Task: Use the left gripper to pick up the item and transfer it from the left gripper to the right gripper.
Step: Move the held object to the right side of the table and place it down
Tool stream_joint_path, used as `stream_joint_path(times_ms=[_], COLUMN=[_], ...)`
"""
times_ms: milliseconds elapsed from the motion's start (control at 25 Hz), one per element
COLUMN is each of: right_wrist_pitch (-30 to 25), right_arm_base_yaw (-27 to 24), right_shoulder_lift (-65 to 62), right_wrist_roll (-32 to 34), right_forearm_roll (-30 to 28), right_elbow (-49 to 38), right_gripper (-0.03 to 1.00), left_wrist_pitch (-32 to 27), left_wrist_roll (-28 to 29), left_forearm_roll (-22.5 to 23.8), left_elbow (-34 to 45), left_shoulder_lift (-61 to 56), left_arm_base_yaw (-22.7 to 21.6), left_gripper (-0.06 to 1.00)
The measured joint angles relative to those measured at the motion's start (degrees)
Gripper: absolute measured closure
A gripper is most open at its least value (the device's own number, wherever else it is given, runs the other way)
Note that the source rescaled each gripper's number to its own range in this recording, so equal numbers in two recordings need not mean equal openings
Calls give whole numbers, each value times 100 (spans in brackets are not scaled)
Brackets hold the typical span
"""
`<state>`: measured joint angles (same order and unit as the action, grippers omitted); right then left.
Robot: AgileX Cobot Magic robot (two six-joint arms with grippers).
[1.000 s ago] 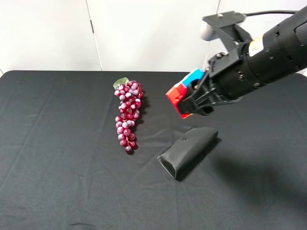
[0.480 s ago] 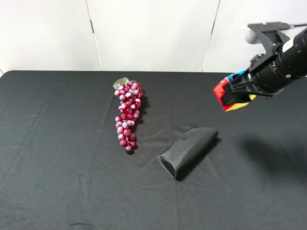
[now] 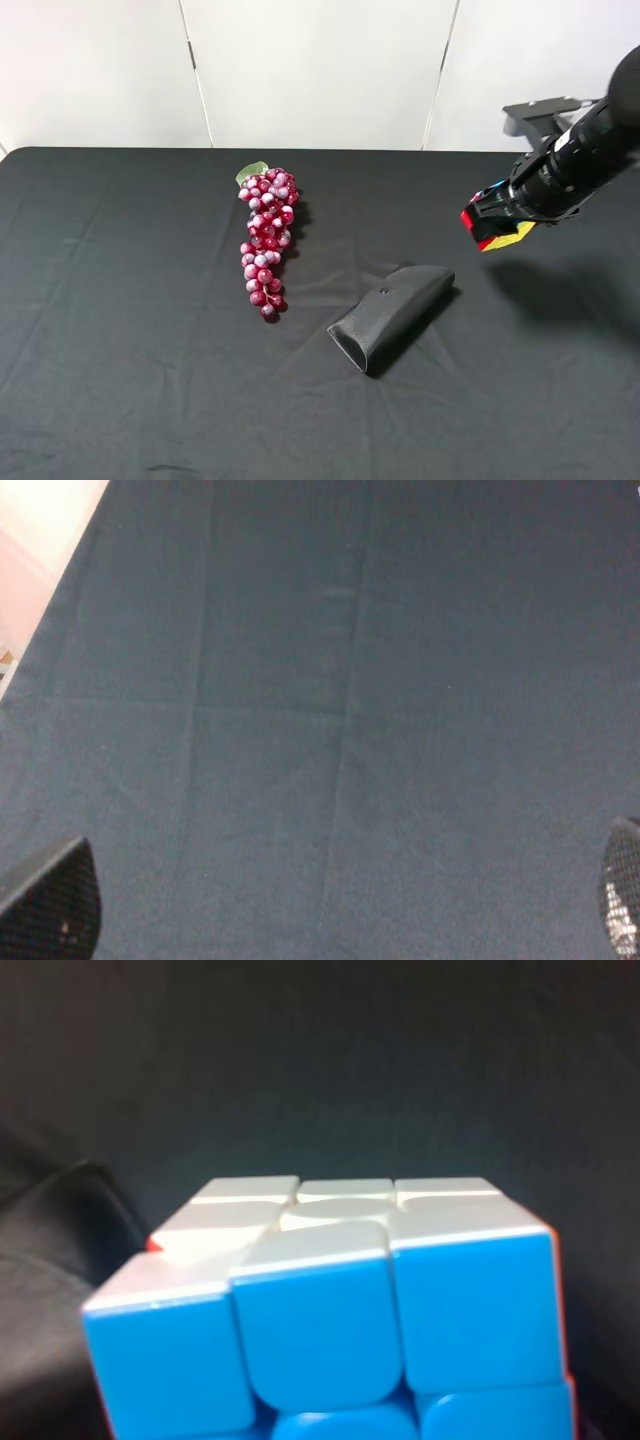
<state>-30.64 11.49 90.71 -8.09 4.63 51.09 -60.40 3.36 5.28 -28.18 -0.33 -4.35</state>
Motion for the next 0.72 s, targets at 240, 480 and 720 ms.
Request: stream_joint_path(times_ms=[240,480,720], right_wrist_pitch=[361,377,371], right_arm_base_yaw=[0,0,0], right_shoulder_lift=[641,1177,1644], right_wrist_roll=[0,0,6], right_forearm_roll=[-381,-419,-419], right_elbow=[7,396,895], right_gripper=[97,97,97], left_wrist_pitch=[-6,-6,-6], left_wrist_roll=[0,0,0], left_forearm_roll=[0,0,0], left_elbow=[0,0,0], left_shoulder_lift=[0,0,0], left_arm_base_yaw=[0,0,0], left_gripper=[-6,-6,-6])
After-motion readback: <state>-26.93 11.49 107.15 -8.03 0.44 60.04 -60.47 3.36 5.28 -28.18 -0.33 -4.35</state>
